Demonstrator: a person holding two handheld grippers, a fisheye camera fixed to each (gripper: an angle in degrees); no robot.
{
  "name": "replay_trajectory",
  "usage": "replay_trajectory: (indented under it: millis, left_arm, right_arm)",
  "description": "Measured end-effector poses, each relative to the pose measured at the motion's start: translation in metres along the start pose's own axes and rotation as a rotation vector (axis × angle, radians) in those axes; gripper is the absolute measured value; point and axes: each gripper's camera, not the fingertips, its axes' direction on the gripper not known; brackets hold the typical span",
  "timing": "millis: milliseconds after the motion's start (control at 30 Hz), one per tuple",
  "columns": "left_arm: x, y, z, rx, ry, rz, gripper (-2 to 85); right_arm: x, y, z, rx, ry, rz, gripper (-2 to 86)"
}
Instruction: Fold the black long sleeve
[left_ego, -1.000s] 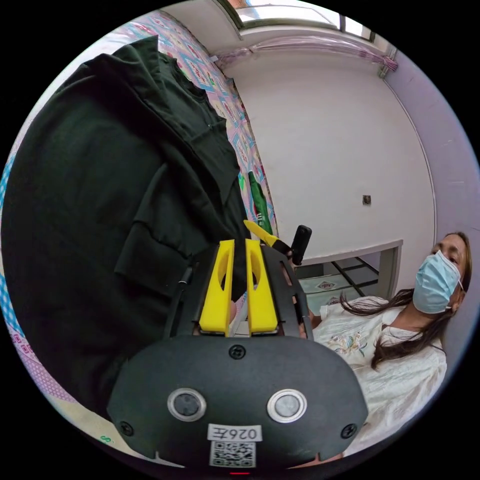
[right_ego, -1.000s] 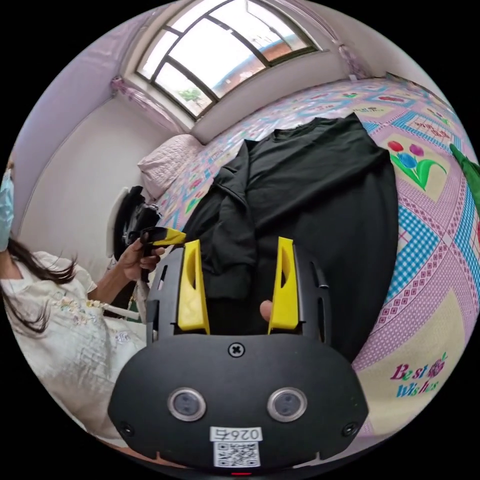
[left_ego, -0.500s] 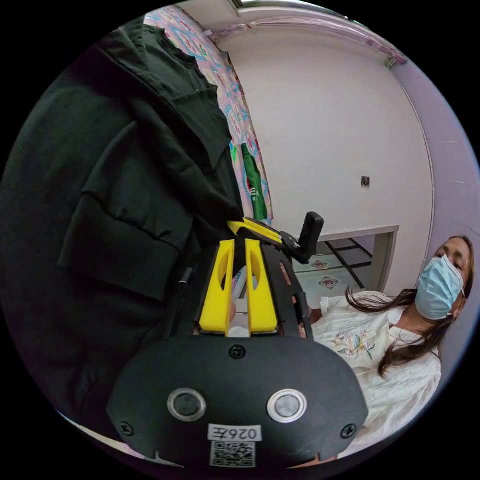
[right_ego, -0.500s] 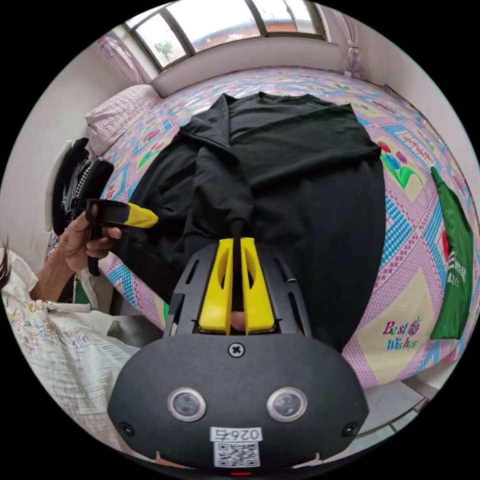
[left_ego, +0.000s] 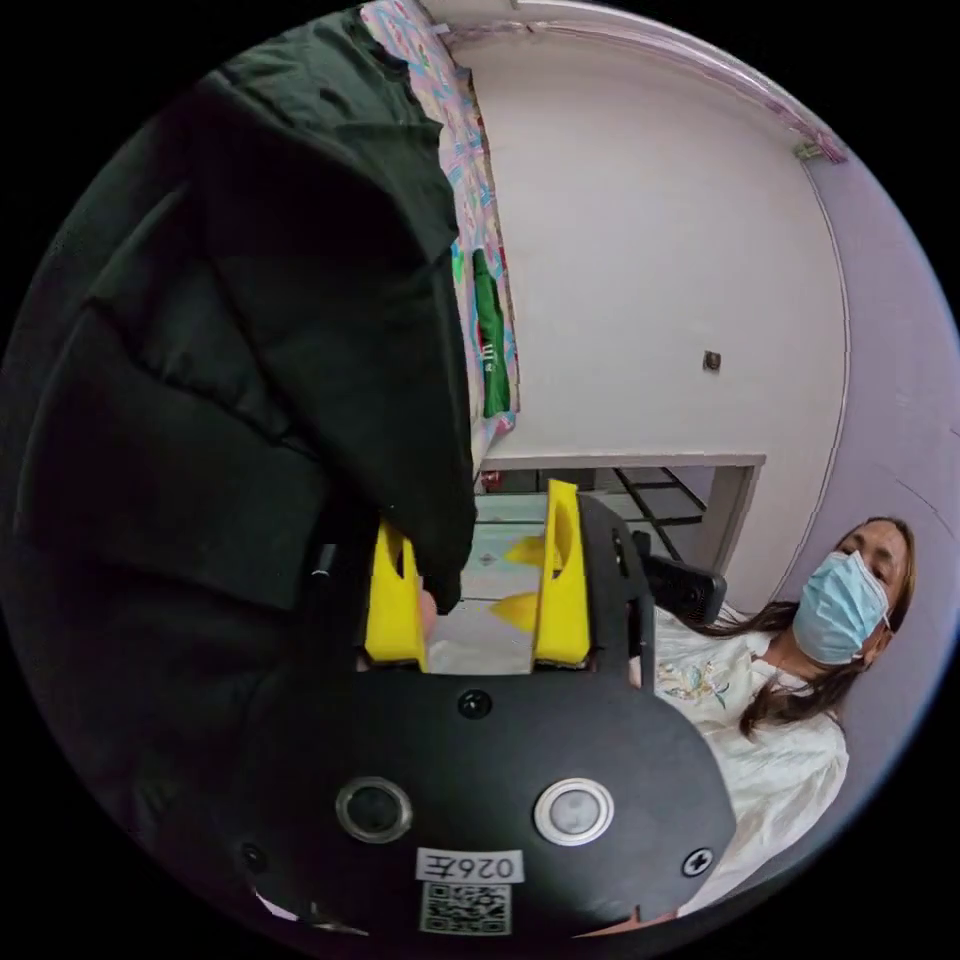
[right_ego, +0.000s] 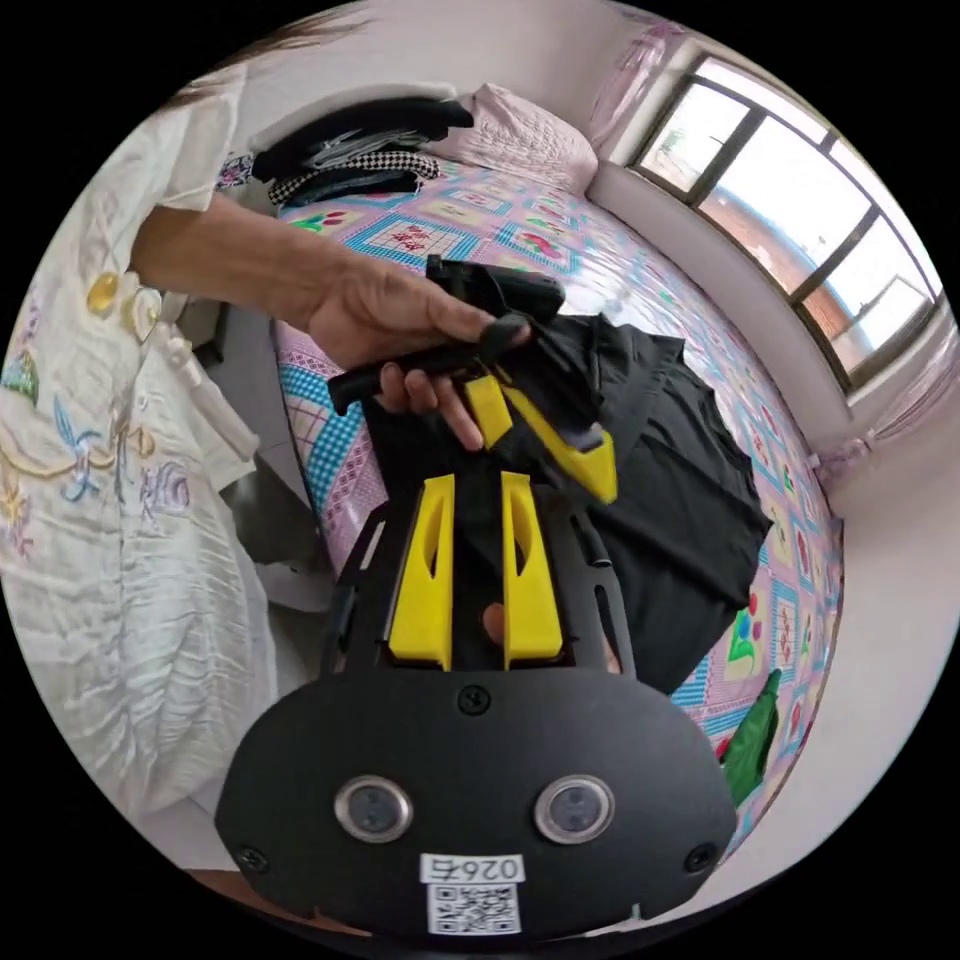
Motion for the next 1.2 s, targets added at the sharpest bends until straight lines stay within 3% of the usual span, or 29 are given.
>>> replay_trajectory:
  millis: [167, 333, 467, 567, 700, 867, 967, 1067, 1100, 1133, 1200]
  left_arm:
    - [-0.014, 0.025, -0.032, 0.073, 0.098, -0.056, 7.8]
    - [-0.014, 0.045, -0.053, 0.075, 0.061, -0.071, 8.7]
    - [-0.014, 0.056, -0.052, 0.073, 0.052, -0.079, 10.9]
    - [-0.014, 0.056, -0.040, 0.049, 0.055, -0.074, 7.7]
    - [0.002, 0.055, -0.031, 0.120, 0.152, 0.021, 2.7]
    - [0.052, 0.043, -0.024, 0.303, 0.430, 0.215, 2.1]
    - [0.084, 0.026, 0.010, 0.185, 0.433, 0.277, 4.3]
    - [0.080, 0.031, 0.045, 0.018, 0.183, 0.224, 8.4]
    - [0.069, 0.039, 0.051, -0.006, 0.112, 0.184, 8.7]
    - [0.062, 0.044, 0.052, -0.004, 0.099, 0.161, 8.9]
    - [0.039, 0.065, 0.044, 0.070, 0.091, 0.068, 8.9]
  right_arm:
    - [0.054, 0.054, -0.014, 0.120, -0.172, 0.387, 6.3]
    - [0.127, 0.135, 0.033, 0.205, -0.512, 0.818, 7.9]
    - [0.127, 0.148, 0.073, 0.149, -0.603, 0.919, 9.7]
    - [0.115, 0.143, 0.092, 0.092, -0.587, 0.934, 11.3]
    - [0.120, 0.135, 0.091, 0.091, -0.585, 0.920, 0.7]
    - [0.170, 0.106, -0.008, 0.303, -0.474, 0.759, -1.3]
    - [0.175, 0.089, -0.095, 0.334, -0.240, 0.599, -1.4]
    - [0.158, 0.102, -0.108, 0.137, 0.092, 0.543, -1.0]
    - [0.155, 0.116, -0.083, -0.008, 0.180, 0.544, -0.6]
    - [0.155, 0.135, -0.049, -0.152, 0.195, 0.551, 0.7]
    - [0.151, 0.164, -0.014, -0.235, 0.110, 0.583, 2.5]
